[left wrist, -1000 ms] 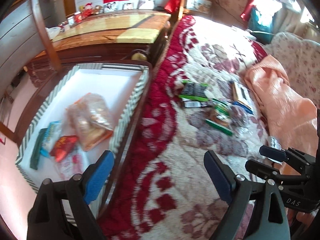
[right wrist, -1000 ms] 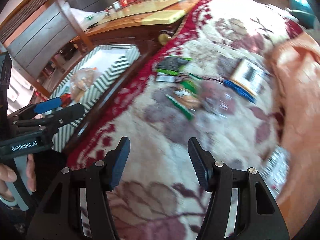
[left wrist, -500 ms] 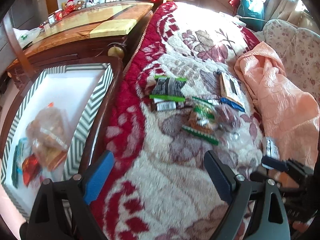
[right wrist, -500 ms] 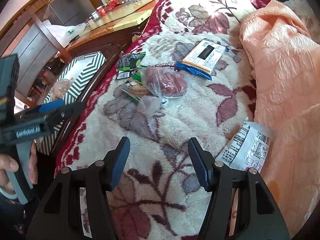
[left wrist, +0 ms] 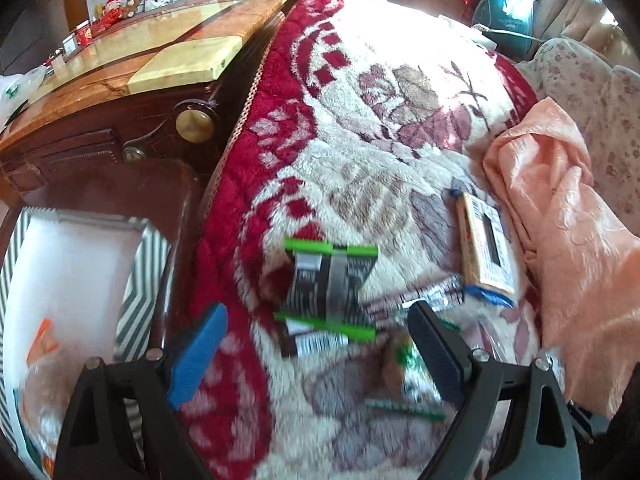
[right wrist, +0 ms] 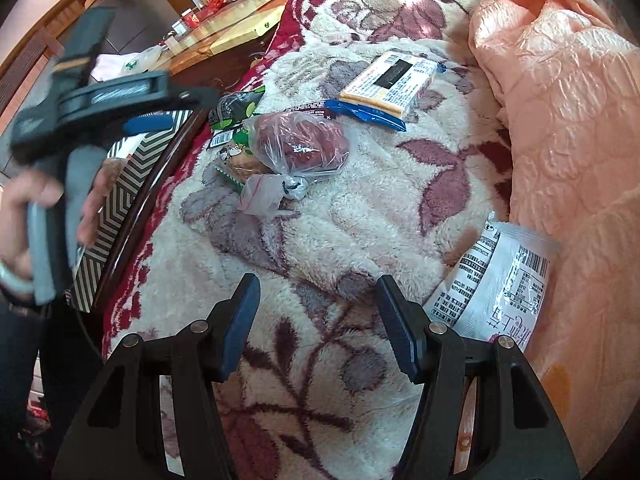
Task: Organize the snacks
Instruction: 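Grasp the black-and-green packet with the left gripper while the right gripper grasps the red date bag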
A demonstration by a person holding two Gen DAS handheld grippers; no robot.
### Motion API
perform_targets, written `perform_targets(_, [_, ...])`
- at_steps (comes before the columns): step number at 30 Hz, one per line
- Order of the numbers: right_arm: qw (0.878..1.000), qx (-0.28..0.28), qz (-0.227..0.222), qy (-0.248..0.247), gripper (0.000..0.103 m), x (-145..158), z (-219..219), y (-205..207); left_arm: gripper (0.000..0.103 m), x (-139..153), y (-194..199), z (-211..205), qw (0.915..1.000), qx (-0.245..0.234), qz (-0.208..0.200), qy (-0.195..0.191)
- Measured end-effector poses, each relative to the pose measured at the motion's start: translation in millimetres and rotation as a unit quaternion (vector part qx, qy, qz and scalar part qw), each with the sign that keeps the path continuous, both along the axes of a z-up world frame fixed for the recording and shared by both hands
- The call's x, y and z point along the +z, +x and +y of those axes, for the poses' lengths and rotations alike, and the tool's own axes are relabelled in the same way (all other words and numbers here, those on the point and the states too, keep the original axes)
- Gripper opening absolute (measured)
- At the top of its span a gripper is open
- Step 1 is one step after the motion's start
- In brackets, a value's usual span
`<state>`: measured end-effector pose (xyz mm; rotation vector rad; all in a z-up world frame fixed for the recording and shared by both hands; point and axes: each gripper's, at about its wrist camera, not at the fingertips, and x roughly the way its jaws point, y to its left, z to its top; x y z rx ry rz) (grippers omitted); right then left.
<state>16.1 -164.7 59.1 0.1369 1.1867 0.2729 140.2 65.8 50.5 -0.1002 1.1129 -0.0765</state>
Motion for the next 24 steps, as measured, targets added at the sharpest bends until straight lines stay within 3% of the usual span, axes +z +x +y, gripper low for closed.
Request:
perform_targets(8, [1.0,-0.007,0.003,0.02,0.06,-3.7,-6.5,3.1,0.093,-12.9,20.7,-4.3,0.9998,-0.011,0.013,-0.006])
perform_targets(20, [1.0,-0.011,0.003,0.024,0.06,-5.0,-6.1,4.1,0.092,-23.2,26.9,-10.3,0.9994,-0.02,0.023,0.016])
perform_targets(21, [1.0,-0.011,0.003,0.024,0.06,-4.8,-6.6,3.9,0.087,-24.2,27.1,-10.8,0.9994,-0.022,0.021,0.017])
perform_targets(24, [1.0,-0.011,0.003,0.026,0.061,-4.9,-6.8,3.6,0.046,-28.1,28.5,-11.4,0.9991,-0.029,0.025,0.02])
